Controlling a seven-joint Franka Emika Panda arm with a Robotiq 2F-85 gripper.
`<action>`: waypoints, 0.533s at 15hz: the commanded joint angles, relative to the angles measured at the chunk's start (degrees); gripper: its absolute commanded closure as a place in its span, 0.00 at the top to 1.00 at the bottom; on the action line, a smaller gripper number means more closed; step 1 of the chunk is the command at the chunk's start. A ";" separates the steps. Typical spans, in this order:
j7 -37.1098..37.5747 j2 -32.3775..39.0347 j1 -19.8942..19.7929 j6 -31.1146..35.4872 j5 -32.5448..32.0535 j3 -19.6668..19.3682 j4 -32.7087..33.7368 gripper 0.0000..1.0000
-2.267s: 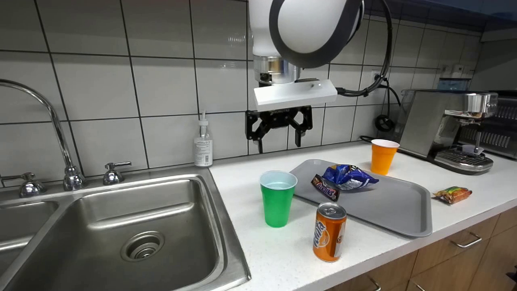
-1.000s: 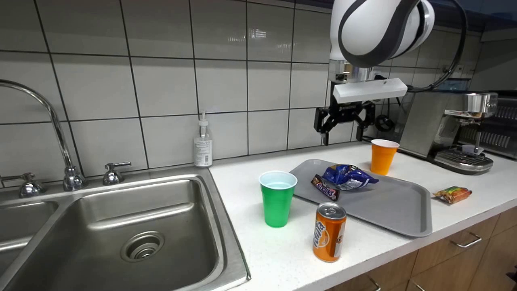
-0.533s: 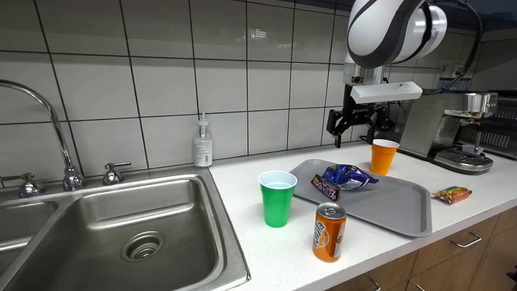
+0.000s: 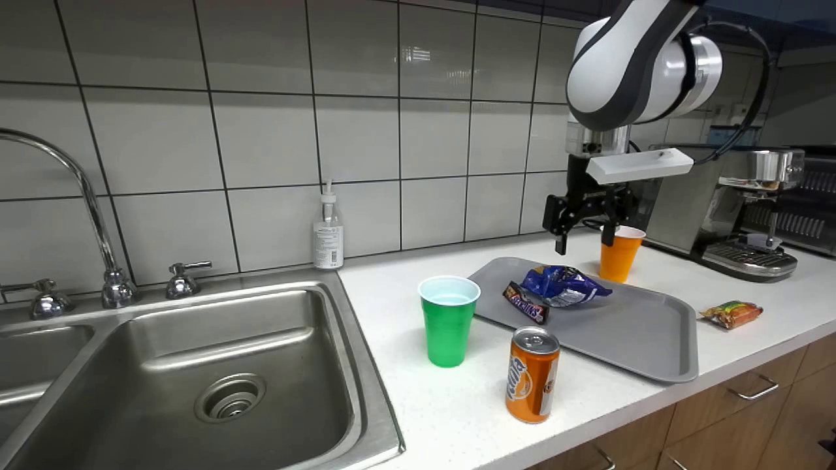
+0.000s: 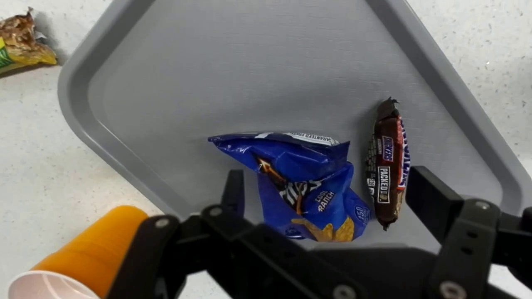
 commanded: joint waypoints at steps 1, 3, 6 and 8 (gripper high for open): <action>-4.14 3.67 -0.89 -1.16 0.92 0.17 3.85 1.00; -4.67 3.81 -0.93 -2.38 1.11 0.08 4.39 1.00; -2.35 3.71 -0.13 -0.41 0.09 -0.29 2.95 1.00; -2.43 3.72 -0.14 -0.49 0.09 -0.30 3.13 1.00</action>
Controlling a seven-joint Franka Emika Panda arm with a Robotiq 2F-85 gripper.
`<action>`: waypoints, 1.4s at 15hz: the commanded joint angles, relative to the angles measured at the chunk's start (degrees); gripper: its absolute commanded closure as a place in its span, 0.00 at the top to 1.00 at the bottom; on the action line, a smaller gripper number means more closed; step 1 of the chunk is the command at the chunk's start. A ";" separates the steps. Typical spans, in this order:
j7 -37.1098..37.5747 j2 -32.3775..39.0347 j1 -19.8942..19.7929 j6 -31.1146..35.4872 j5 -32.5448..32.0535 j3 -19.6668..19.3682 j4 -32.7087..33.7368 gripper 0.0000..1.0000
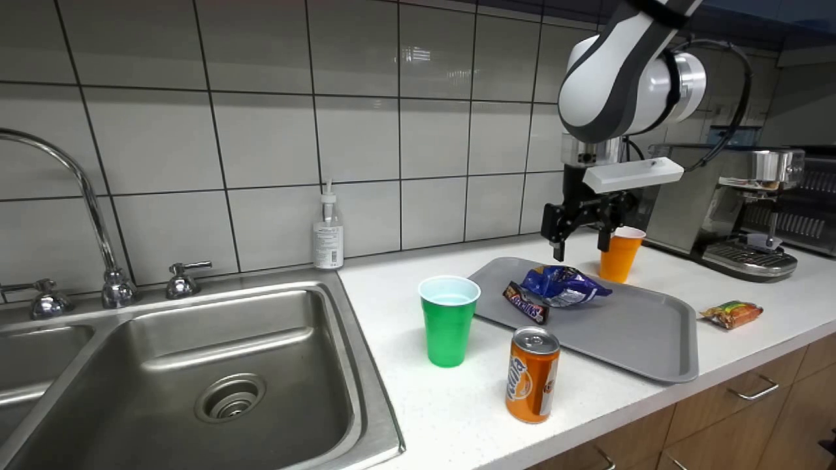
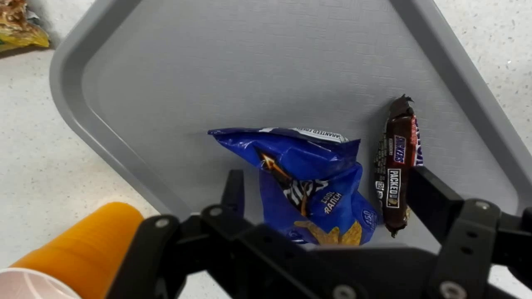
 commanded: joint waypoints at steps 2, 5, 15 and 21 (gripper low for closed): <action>-0.14 -0.01 0.10 -0.11 0.09 -0.11 0.10 1.00; -1.28 -1.07 -0.64 0.85 1.43 0.14 -1.14 1.00; -11.79 1.22 -3.43 1.96 5.89 1.24 0.22 1.00; -17.40 4.85 -3.84 2.07 6.32 1.99 3.03 1.00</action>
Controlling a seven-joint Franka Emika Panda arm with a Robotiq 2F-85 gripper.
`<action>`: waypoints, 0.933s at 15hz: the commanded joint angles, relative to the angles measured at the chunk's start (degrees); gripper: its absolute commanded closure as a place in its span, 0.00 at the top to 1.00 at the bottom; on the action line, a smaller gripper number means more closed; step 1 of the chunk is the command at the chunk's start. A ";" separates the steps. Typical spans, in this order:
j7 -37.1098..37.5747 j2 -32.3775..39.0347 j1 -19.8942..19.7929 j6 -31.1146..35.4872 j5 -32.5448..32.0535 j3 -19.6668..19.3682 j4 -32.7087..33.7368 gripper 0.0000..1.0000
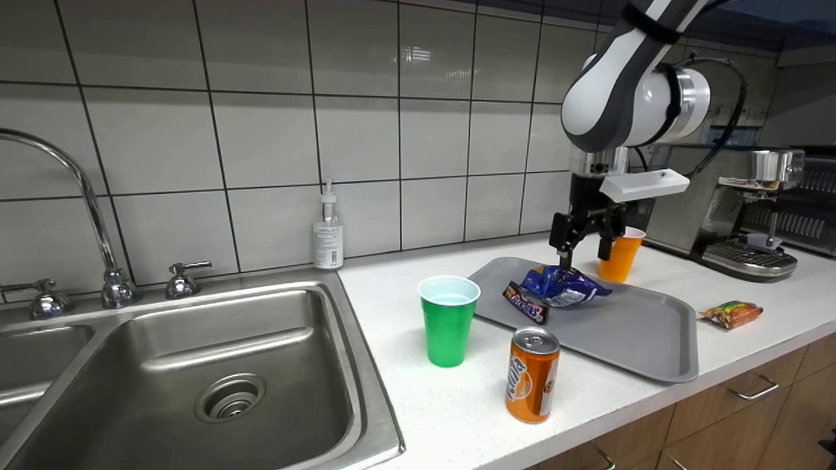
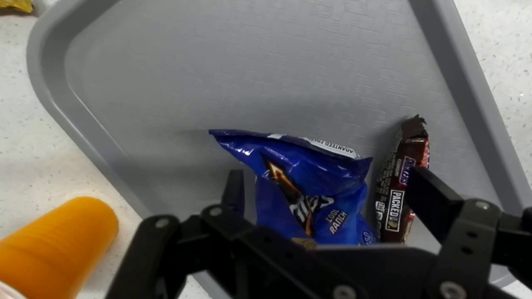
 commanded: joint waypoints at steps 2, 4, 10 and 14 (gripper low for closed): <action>-4.56 3.86 -1.49 0.33 0.88 1.83 4.00 1.00; -4.93 5.32 -1.63 0.11 1.06 2.15 5.49 1.00; -5.24 8.18 -1.82 -0.24 0.89 2.65 8.56 1.00; -5.07 9.17 -1.93 -0.28 0.80 2.77 9.63 1.00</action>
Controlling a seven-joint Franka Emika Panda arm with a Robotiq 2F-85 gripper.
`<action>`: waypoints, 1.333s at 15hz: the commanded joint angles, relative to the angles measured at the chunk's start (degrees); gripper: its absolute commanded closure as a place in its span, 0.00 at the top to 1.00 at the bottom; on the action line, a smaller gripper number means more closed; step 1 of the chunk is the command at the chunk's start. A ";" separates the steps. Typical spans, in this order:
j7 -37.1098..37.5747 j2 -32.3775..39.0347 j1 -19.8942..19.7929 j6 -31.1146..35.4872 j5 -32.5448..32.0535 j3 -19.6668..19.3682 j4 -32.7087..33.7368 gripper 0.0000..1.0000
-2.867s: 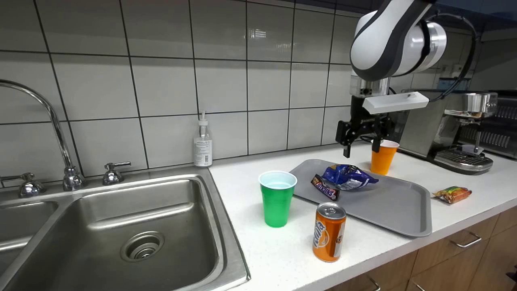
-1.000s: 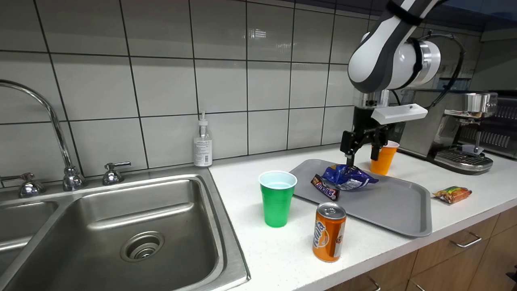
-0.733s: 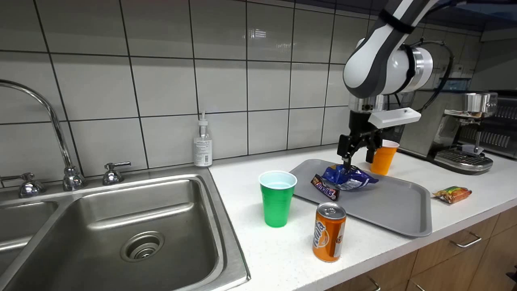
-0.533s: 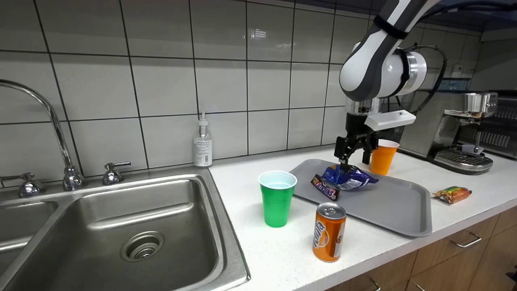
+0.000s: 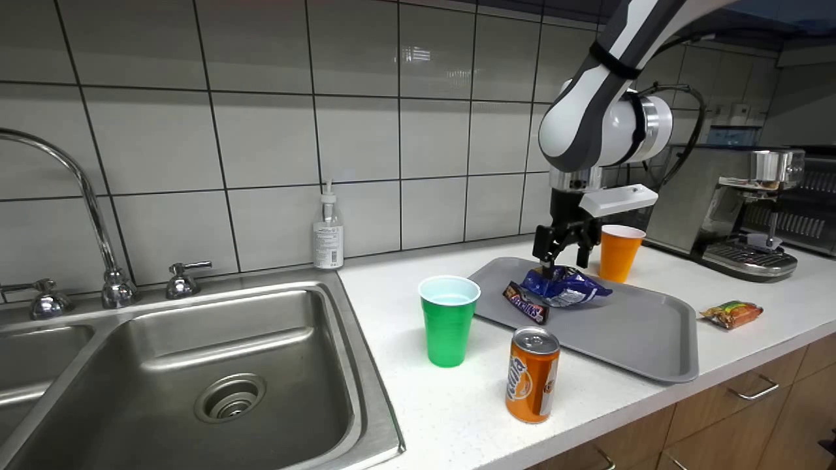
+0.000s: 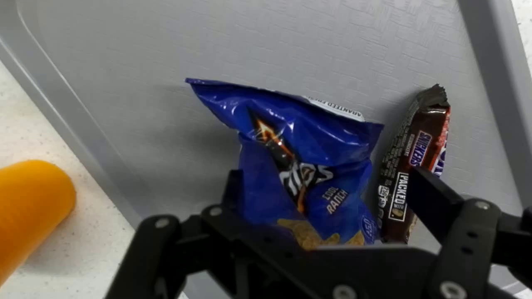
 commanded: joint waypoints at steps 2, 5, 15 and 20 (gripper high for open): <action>-1.87 1.41 -1.56 -0.73 0.82 1.33 2.43 0.97; -1.74 1.57 -1.50 -0.66 0.73 1.31 2.66 0.71; -0.90 1.33 -0.89 -0.52 -0.07 0.82 2.54 0.00; -0.68 0.62 -0.57 -0.36 -0.40 0.76 2.07 0.00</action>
